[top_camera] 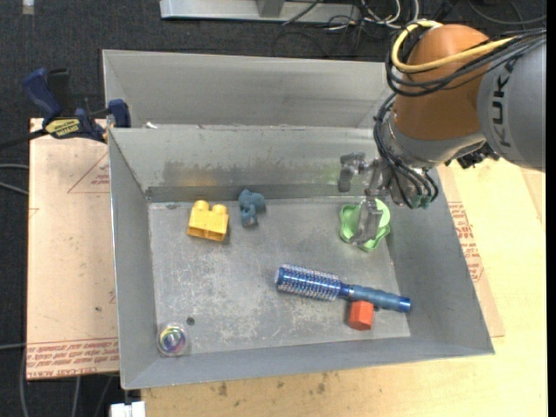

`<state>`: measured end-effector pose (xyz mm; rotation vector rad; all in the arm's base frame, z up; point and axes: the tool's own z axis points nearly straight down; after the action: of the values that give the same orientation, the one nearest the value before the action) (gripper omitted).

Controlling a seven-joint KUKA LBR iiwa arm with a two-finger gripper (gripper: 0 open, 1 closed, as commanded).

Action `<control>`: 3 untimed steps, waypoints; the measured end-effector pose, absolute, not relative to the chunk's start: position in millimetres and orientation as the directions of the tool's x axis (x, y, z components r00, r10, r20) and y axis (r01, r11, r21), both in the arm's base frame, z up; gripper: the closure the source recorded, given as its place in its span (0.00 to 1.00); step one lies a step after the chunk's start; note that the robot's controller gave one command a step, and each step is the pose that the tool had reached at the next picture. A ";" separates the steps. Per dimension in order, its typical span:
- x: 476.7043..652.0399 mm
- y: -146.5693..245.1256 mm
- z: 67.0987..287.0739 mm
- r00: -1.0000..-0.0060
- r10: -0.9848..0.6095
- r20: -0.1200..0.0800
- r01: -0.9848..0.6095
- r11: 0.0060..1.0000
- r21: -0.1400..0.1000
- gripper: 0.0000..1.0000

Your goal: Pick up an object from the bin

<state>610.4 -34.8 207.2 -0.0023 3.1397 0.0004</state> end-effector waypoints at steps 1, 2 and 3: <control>556.0 -2.3 71.5 -0.973 -0.230 0.007 -0.230 0.973 0.003 0.00; 561.0 -2.9 75.5 -0.973 -0.229 -0.014 -0.229 0.973 -0.002 1.00; 539.9 2.4 215.8 -0.968 -0.249 -0.009 -0.249 0.968 -0.002 1.00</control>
Offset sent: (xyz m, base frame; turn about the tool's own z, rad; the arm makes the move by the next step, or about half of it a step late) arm -0.0534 0.0314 -0.1350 -0.2325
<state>539.9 2.4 215.8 -0.3932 3.1081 -0.0007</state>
